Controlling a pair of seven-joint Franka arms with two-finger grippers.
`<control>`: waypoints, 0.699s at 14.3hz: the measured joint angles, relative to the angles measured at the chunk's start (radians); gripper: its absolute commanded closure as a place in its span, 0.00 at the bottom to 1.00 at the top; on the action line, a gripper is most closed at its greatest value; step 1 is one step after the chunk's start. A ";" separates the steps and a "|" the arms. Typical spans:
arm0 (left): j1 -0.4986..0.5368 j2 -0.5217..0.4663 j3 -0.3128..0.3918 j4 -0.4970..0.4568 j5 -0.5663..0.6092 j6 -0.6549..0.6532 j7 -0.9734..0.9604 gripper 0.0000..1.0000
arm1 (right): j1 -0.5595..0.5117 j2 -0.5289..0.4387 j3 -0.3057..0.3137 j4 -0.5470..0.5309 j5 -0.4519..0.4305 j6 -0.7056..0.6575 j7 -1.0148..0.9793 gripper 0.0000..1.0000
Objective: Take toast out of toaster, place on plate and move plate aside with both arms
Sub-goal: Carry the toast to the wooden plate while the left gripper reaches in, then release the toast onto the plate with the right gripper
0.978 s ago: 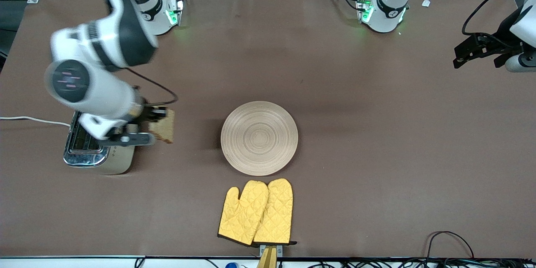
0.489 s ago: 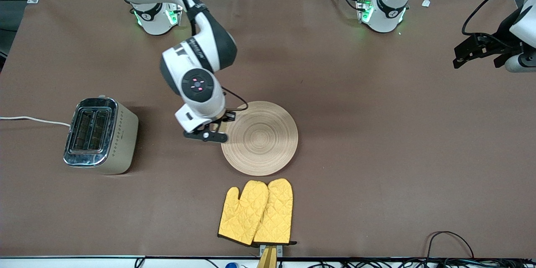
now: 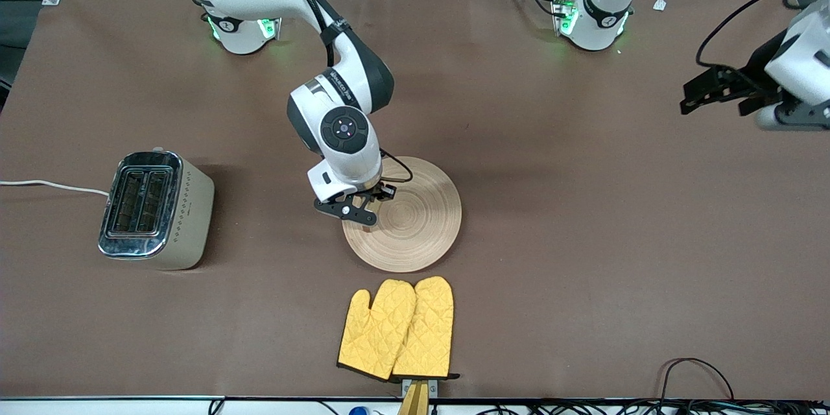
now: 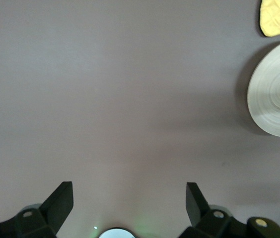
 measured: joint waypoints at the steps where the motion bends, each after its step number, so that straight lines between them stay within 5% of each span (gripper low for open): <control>1: 0.000 0.029 0.000 -0.004 -0.014 0.008 0.000 0.00 | 0.000 0.000 0.000 0.011 0.000 0.000 0.005 0.00; 10: -0.049 0.299 -0.013 -0.013 -0.184 0.182 0.000 0.00 | -0.047 -0.024 -0.034 0.106 0.000 -0.007 0.011 0.00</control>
